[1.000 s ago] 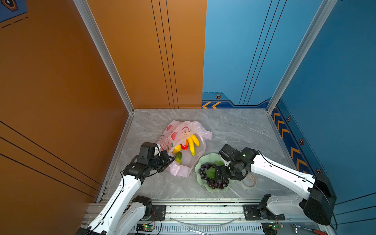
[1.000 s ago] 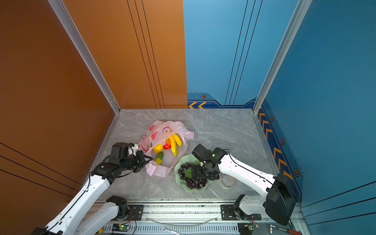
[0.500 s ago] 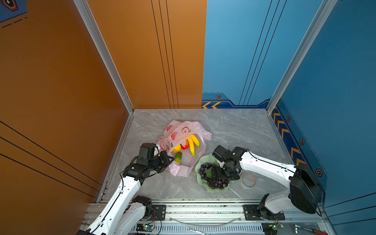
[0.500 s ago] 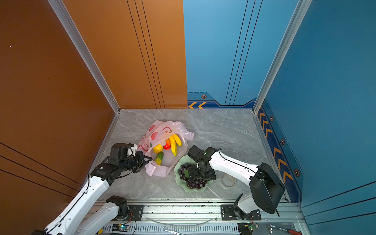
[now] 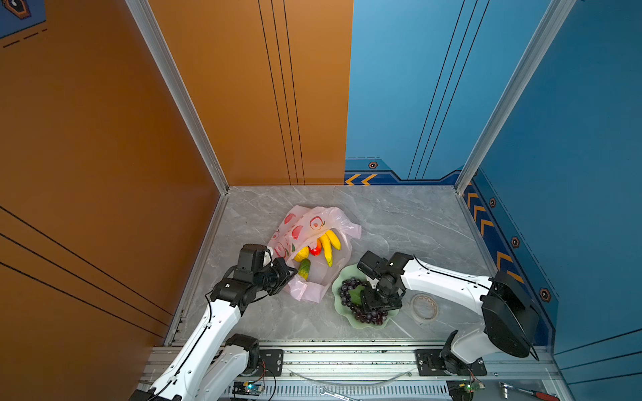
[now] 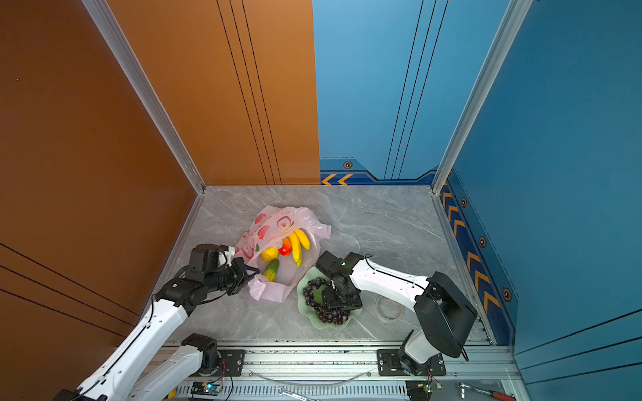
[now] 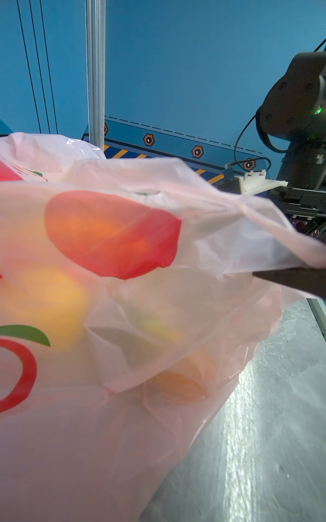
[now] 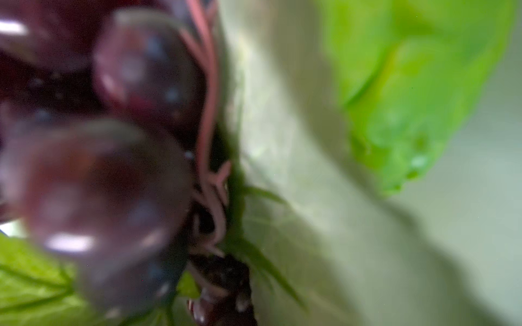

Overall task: Place the fruits into the plastic bag
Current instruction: Pick up the fruit from the plate.

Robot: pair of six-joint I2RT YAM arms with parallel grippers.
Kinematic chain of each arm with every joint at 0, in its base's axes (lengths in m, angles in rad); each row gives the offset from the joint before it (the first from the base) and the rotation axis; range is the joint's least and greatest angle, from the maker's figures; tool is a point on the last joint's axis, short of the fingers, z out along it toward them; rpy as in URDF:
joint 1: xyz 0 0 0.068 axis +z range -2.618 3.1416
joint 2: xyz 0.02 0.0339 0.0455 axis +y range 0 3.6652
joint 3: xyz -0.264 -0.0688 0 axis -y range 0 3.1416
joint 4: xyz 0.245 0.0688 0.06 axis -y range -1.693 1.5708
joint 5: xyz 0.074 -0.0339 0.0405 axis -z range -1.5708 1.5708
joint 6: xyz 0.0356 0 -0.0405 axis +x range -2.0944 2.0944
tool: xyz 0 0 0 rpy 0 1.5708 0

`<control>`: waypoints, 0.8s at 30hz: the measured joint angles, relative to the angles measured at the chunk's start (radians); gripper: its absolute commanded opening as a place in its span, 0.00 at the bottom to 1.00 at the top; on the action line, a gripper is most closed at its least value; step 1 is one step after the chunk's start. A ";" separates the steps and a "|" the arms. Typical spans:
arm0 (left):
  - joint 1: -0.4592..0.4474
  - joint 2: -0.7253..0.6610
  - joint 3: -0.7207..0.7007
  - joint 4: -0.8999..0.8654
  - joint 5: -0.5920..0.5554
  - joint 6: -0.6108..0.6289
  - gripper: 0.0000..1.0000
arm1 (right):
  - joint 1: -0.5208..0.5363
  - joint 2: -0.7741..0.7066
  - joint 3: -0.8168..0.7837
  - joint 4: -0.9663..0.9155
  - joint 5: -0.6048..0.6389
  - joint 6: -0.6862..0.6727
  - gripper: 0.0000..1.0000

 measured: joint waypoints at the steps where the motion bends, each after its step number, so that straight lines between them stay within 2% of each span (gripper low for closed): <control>1: 0.000 0.000 -0.002 0.000 0.000 0.000 0.00 | 0.001 0.000 0.000 0.000 -0.001 0.000 0.64; 2: 0.000 0.000 -0.003 0.000 0.000 0.000 0.00 | 0.001 0.000 0.000 0.000 -0.002 -0.002 0.60; 10: 0.006 0.000 -0.005 0.000 0.000 0.000 0.00 | 0.001 -0.002 0.000 0.000 -0.001 0.003 0.50; 20: 0.013 0.000 -0.005 0.000 0.000 0.000 0.00 | 0.001 -0.031 0.025 -0.009 0.015 0.003 0.49; 24: 0.018 0.000 -0.005 0.000 0.000 0.000 0.00 | -0.006 -0.057 0.031 -0.013 0.023 0.003 0.44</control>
